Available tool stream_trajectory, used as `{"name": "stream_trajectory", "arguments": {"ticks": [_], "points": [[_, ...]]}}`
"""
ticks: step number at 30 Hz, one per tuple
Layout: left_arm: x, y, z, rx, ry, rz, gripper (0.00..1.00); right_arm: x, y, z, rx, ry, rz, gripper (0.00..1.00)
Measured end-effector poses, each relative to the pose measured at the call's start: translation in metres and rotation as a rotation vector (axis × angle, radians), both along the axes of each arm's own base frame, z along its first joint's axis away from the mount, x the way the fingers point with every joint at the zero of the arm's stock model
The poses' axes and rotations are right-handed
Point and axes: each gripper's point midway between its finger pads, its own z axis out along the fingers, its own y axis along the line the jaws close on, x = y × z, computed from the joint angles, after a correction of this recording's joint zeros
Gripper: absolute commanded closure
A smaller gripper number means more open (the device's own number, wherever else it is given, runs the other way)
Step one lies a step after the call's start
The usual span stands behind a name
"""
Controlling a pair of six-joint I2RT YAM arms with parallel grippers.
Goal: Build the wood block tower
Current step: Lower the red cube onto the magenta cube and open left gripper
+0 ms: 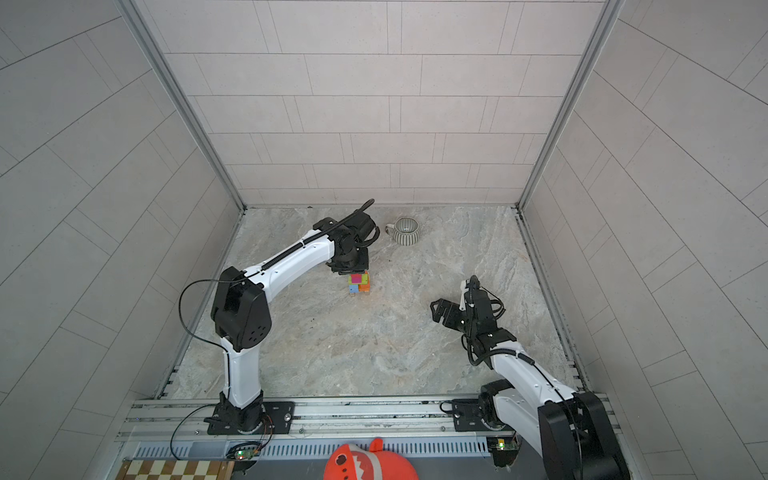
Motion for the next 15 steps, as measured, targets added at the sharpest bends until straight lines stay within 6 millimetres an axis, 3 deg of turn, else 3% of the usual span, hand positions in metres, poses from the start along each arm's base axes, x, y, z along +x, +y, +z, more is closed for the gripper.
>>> {"name": "stream_trajectory", "arguments": {"ticks": [11,15], "points": [[0.0009,0.0002,-0.0060,0.007,0.011,-0.003,0.55,0.0011,0.0002,-0.0001,0.000,-0.003,0.000,0.01],[0.0010,-0.0004,-0.0078,0.007,0.014,-0.007,0.47,0.0016,0.0003,0.0003,0.001,-0.005,0.000,0.00]]}}
